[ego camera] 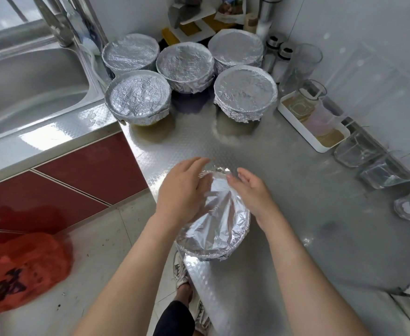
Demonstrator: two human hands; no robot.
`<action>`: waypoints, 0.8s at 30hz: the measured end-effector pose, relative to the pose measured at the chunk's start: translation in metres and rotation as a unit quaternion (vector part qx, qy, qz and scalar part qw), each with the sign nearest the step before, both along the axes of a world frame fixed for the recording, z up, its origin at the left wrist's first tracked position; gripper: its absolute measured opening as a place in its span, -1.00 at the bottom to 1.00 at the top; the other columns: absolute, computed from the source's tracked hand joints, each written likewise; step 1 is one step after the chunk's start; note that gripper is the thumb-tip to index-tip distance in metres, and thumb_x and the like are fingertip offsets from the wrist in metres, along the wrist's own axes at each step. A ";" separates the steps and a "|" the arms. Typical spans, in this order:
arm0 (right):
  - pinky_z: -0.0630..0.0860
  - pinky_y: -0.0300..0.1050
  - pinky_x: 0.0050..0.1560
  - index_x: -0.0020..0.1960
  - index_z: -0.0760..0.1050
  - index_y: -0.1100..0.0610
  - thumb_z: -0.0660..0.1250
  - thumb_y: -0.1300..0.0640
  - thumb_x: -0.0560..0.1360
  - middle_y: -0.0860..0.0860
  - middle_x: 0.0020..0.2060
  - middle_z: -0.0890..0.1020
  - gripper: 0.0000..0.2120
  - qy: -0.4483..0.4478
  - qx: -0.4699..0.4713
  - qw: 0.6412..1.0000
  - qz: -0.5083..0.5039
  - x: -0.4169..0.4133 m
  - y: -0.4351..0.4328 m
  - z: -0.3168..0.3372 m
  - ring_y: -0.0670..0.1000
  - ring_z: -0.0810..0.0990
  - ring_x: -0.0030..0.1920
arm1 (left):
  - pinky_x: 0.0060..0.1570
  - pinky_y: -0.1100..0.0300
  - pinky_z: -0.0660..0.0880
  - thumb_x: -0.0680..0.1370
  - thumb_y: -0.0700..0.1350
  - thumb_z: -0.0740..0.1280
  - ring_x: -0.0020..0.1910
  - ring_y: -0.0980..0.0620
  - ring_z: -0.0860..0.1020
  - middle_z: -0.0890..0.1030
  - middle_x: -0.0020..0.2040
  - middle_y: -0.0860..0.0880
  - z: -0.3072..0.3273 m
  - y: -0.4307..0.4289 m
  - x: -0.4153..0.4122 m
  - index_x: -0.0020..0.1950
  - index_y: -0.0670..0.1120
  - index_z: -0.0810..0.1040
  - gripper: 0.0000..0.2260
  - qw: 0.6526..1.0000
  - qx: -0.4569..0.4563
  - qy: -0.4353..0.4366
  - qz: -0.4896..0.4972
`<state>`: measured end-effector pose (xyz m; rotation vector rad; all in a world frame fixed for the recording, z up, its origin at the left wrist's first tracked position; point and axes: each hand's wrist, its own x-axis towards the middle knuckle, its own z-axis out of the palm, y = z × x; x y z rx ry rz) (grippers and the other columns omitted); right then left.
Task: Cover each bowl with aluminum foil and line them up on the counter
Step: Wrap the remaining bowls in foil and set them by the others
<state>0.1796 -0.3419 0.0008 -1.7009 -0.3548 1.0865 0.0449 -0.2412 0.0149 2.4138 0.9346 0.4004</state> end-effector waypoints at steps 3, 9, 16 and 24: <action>0.36 0.04 0.39 0.40 0.39 0.22 0.49 -0.24 0.30 0.12 0.30 0.52 -0.16 0.039 -0.016 0.999 0.033 0.012 0.012 0.004 0.05 0.52 0.28 | 0.24 0.18 0.34 0.62 0.00 0.26 0.32 0.01 0.43 0.46 0.37 -0.01 -0.018 -0.015 -0.034 0.46 -0.04 0.38 -0.59 0.990 -0.079 -0.021 0.119; 0.47 -0.34 0.13 0.35 0.45 0.22 0.37 0.09 0.52 0.06 0.18 0.59 -0.56 0.026 -0.005 0.994 0.102 0.017 0.026 0.003 -0.09 0.57 0.10 | 0.09 0.16 0.56 0.63 0.00 0.26 0.10 0.10 0.62 0.59 0.25 -0.02 -0.037 -0.039 -0.043 0.38 0.19 0.41 -0.68 0.883 -0.346 -0.215 0.233; 0.34 -0.43 0.20 0.35 0.44 0.27 0.20 0.15 0.62 0.06 0.29 0.51 -0.66 -0.050 0.006 0.989 0.139 0.013 0.026 0.000 -0.12 0.43 0.28 | 0.20 0.55 0.30 0.67 -0.05 0.15 0.32 0.23 0.42 0.51 0.32 0.13 -0.026 -0.036 -0.036 0.41 0.02 0.44 -0.69 0.904 -0.302 -0.192 0.234; 0.41 -0.29 0.20 0.28 0.52 0.20 0.19 0.18 0.63 -0.15 -0.02 0.64 -0.72 -0.086 0.010 0.987 0.133 0.006 0.018 0.002 -0.21 0.56 0.07 | 0.20 0.52 0.34 0.68 -0.14 0.13 0.21 0.30 0.46 0.56 0.22 0.14 -0.023 -0.028 -0.036 0.35 0.02 0.50 -0.71 0.908 -0.299 -0.189 0.225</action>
